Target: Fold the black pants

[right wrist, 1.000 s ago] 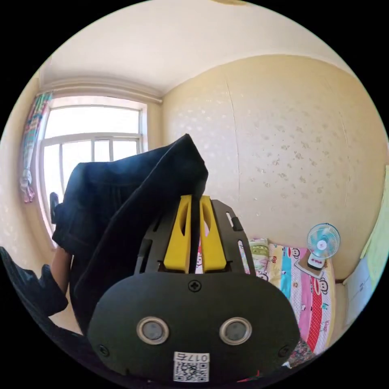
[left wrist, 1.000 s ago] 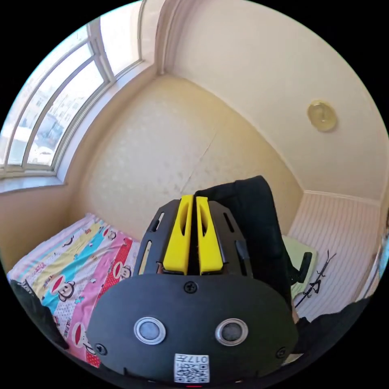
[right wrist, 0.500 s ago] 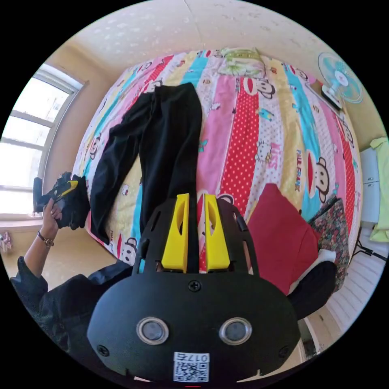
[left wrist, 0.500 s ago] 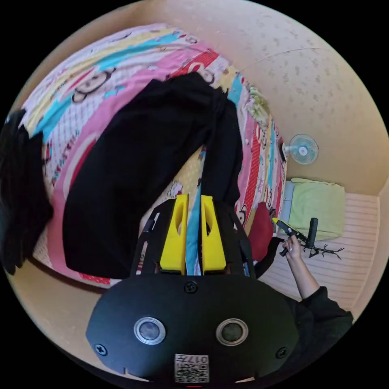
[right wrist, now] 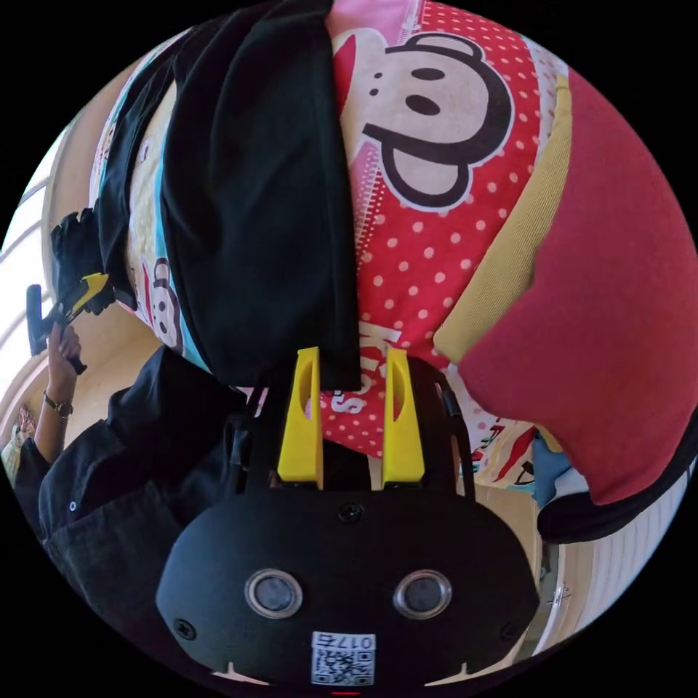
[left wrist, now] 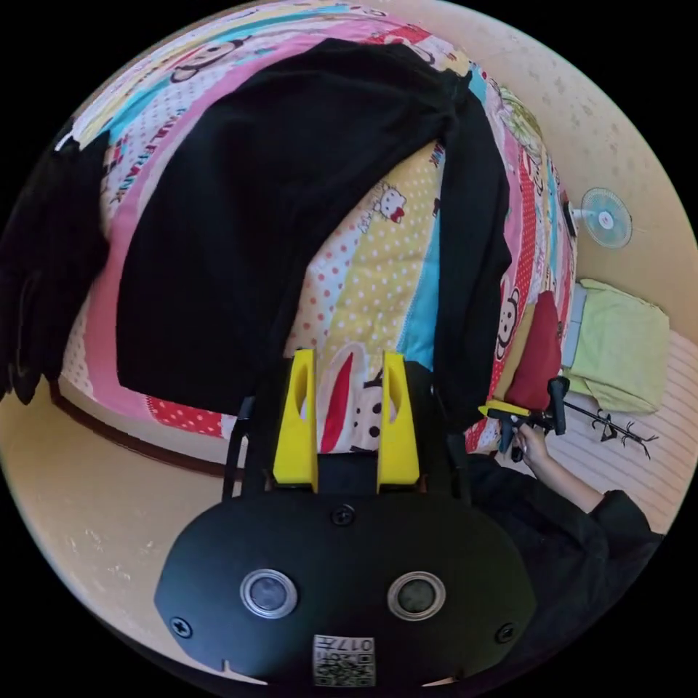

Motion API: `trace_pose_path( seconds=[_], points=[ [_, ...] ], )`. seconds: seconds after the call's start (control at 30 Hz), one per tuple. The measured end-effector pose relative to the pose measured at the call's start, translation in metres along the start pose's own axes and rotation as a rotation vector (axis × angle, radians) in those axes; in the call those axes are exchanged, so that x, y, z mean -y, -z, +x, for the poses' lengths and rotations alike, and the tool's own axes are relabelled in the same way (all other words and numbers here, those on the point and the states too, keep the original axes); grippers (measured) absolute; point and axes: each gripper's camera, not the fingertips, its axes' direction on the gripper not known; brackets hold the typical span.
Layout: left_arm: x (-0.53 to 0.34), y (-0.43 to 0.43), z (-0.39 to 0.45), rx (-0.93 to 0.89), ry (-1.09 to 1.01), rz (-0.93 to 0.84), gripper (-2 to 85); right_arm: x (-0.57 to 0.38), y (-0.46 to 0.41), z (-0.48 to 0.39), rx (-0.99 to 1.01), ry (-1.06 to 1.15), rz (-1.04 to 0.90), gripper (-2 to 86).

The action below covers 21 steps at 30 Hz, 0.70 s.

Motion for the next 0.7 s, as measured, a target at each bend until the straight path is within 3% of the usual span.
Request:
trace_pose_path(
  seconds=[0.13, 0.27, 0.33, 0.43, 0.57, 0.63, 0.7],
  points=[
    [0.035, -0.001, 0.000, 0.077, -0.048, -0.008, 13.3, 0.003, 0.014, 0.012, 0.049, -0.014, 0.036, 13.4],
    [0.056, -0.061, 0.000, 0.182, -0.064, -0.208, 16.0, 0.007, 0.023, 0.020, 0.047, -0.019, 0.061, 14.1],
    [0.059, -0.063, 0.012, 0.318, -0.056, -0.159, 13.8, 0.011, 0.027, 0.025, 0.061, -0.049, 0.063, 14.4],
    [0.075, -0.069, 0.040, 0.496, -0.077, -0.246, 4.6, 0.021, 0.035, 0.033, 0.064, -0.107, 0.045, 14.0],
    [0.076, -0.053, 0.092, 0.657, -0.463, -0.389, -0.4, 0.033, 0.045, 0.045, 0.031, -0.101, -0.025, 11.3],
    [0.066, -0.040, 0.104, 0.630, -0.555, -0.447, -0.7, 0.029, 0.052, 0.051, 0.035, -0.068, 0.009, 10.5],
    [0.056, -0.020, 0.103, 0.394, -0.504, -0.450, -0.8, 0.022, 0.061, 0.061, 0.080, -0.057, 0.081, 10.4]
  ],
)
